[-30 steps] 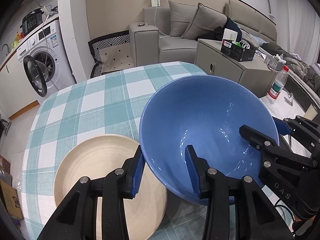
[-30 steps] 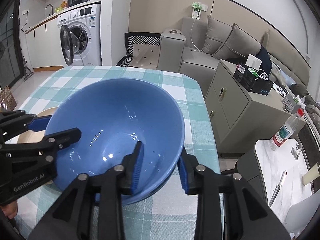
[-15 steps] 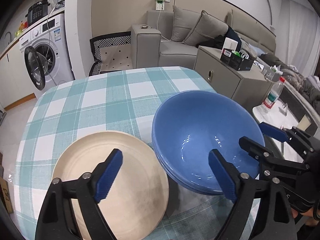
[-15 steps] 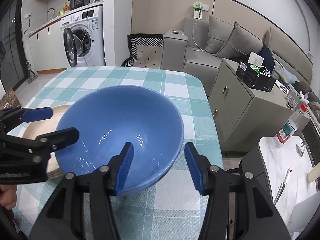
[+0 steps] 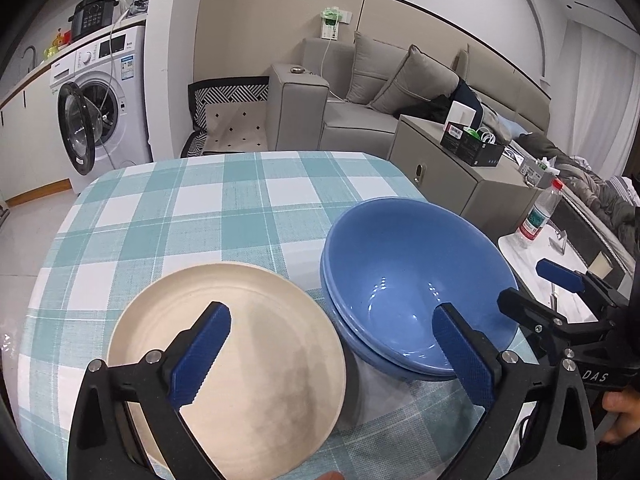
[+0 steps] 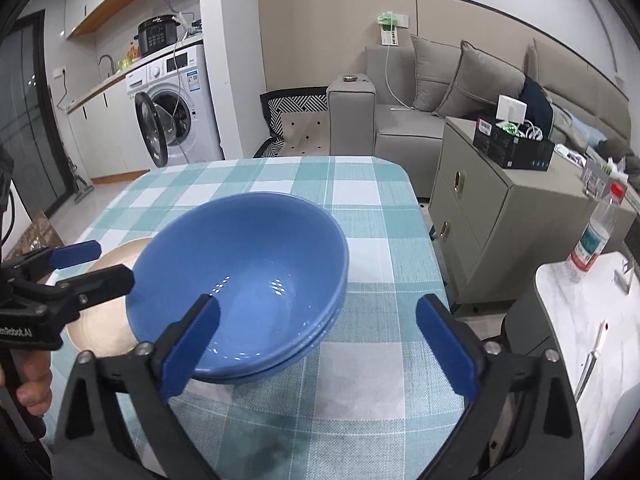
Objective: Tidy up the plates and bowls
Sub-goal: 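Move both grippers to the rim of the nested blue bowl stack and close them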
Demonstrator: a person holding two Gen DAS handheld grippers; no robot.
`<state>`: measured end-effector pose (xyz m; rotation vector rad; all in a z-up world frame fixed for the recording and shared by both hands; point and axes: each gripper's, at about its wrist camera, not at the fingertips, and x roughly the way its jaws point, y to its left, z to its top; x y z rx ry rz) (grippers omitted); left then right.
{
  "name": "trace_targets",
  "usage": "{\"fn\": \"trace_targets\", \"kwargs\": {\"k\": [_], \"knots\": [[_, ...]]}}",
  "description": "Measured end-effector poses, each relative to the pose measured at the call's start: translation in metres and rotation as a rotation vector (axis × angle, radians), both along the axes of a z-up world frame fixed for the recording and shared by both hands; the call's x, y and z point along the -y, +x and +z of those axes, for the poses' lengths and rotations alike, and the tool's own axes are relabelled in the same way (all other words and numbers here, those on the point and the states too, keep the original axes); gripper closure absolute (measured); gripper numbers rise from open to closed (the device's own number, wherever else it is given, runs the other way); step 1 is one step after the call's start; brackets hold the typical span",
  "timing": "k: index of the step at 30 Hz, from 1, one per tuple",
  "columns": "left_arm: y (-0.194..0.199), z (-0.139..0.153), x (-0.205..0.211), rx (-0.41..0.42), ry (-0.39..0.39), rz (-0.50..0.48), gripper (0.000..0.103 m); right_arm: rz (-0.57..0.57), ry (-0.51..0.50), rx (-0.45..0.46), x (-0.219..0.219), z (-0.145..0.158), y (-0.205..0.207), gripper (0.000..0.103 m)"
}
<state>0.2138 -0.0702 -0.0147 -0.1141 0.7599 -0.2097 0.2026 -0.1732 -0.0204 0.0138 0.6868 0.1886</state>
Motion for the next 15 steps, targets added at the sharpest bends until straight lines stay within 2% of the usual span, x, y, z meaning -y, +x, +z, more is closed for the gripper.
{"fn": "trace_targets", "kwargs": {"k": [5,15], "knots": [[-0.002,0.002,0.0,0.005,0.017,0.019,0.0,-0.016,0.074,-0.015,0.017,-0.005,0.0,0.002],[0.004,-0.001,0.009,-0.01,0.023,0.014,0.0,-0.025,0.141,-0.017,0.036,-0.005,-0.001,0.001]]}}
